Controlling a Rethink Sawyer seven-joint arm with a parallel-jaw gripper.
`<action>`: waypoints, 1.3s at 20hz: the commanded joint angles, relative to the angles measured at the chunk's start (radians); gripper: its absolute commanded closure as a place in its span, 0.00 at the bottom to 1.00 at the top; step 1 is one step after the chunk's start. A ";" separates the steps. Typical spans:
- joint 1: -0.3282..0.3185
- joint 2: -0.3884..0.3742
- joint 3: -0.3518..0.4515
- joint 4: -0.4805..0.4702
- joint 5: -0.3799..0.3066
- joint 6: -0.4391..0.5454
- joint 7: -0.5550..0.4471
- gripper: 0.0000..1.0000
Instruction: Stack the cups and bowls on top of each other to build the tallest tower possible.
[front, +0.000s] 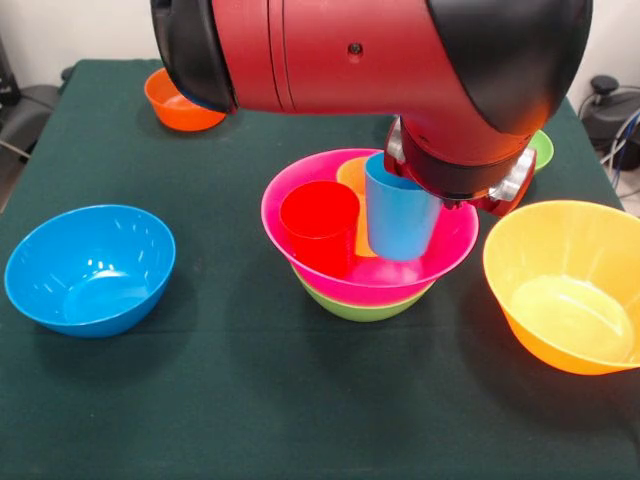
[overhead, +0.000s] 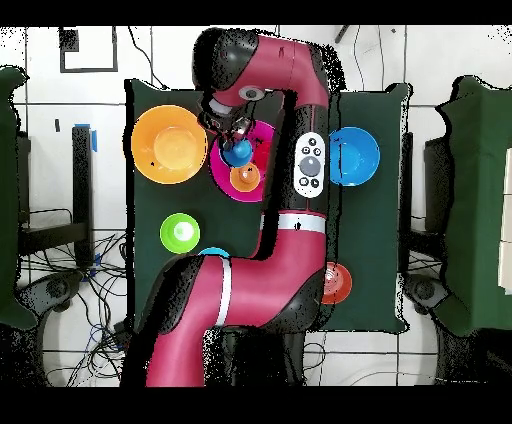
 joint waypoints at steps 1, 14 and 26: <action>-0.027 0.006 0.109 0.011 -0.070 0.054 -0.356 1.00; -0.038 0.021 0.140 -0.010 -0.126 -0.020 -0.390 1.00; -0.051 0.012 0.192 -0.009 -0.188 -0.057 -0.392 0.00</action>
